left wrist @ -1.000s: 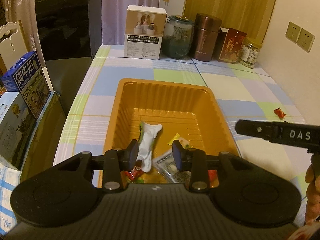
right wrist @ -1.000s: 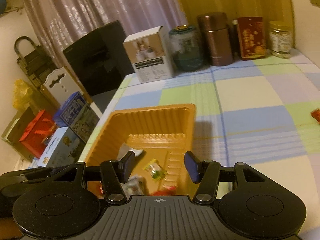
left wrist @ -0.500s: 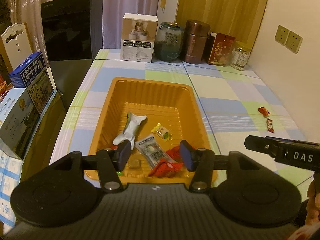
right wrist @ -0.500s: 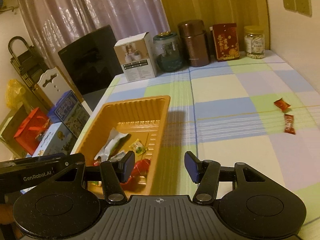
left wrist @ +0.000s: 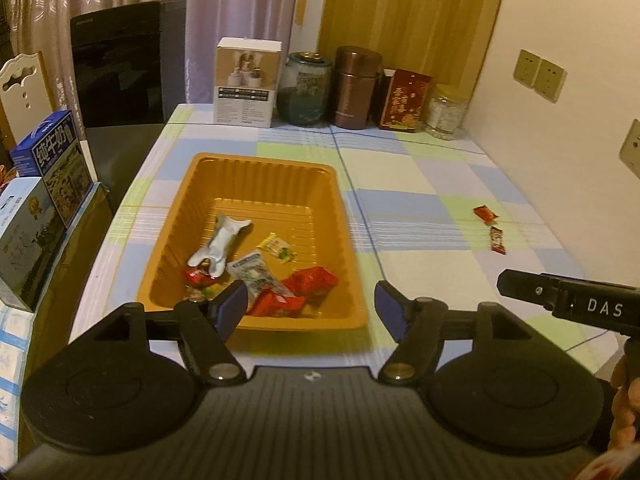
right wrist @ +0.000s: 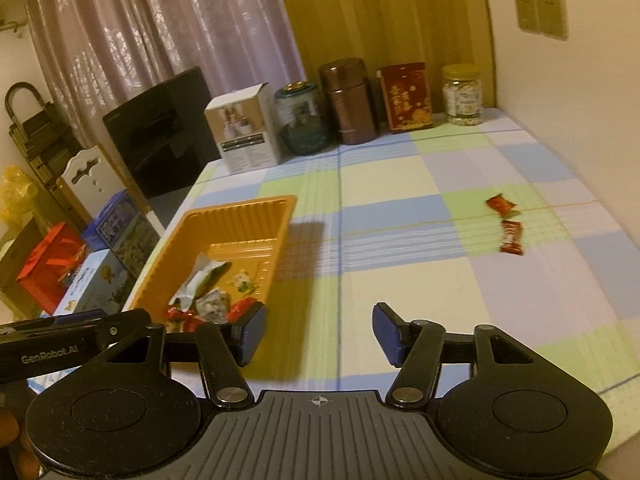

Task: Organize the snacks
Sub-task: 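Withdraw both open tools from the tray toward the two red candies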

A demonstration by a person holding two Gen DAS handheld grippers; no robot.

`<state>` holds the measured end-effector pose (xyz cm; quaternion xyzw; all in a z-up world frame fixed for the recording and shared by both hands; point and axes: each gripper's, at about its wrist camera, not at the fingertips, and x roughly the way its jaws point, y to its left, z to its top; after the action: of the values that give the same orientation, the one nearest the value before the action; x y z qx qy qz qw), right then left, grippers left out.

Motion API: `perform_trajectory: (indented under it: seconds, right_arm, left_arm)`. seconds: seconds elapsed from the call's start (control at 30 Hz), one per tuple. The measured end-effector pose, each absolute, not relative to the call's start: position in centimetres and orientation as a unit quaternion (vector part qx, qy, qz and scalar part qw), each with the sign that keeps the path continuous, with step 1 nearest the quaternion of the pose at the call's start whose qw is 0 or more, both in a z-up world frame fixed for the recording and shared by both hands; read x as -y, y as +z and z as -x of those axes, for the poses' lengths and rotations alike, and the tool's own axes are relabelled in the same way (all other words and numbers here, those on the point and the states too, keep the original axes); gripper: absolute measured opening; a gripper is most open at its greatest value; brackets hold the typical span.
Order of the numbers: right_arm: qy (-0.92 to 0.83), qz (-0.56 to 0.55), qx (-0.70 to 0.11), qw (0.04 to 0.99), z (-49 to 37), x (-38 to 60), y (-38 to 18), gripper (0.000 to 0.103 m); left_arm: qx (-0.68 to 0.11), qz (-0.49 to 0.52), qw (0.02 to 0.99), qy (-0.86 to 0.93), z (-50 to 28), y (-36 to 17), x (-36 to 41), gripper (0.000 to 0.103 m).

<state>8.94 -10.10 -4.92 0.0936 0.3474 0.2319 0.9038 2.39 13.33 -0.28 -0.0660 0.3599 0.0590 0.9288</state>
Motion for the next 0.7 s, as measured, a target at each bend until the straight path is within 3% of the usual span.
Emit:
perform_trajectory:
  seconds: [0.7]
  right_arm:
    - [0.125,-0.14,-0.331,0.925,-8.7,21.2,-5.1,0.07]
  left_arm:
    - [-0.355,0.054,0.933,-0.004,-4.3,-0.2,-5.7,0.08]
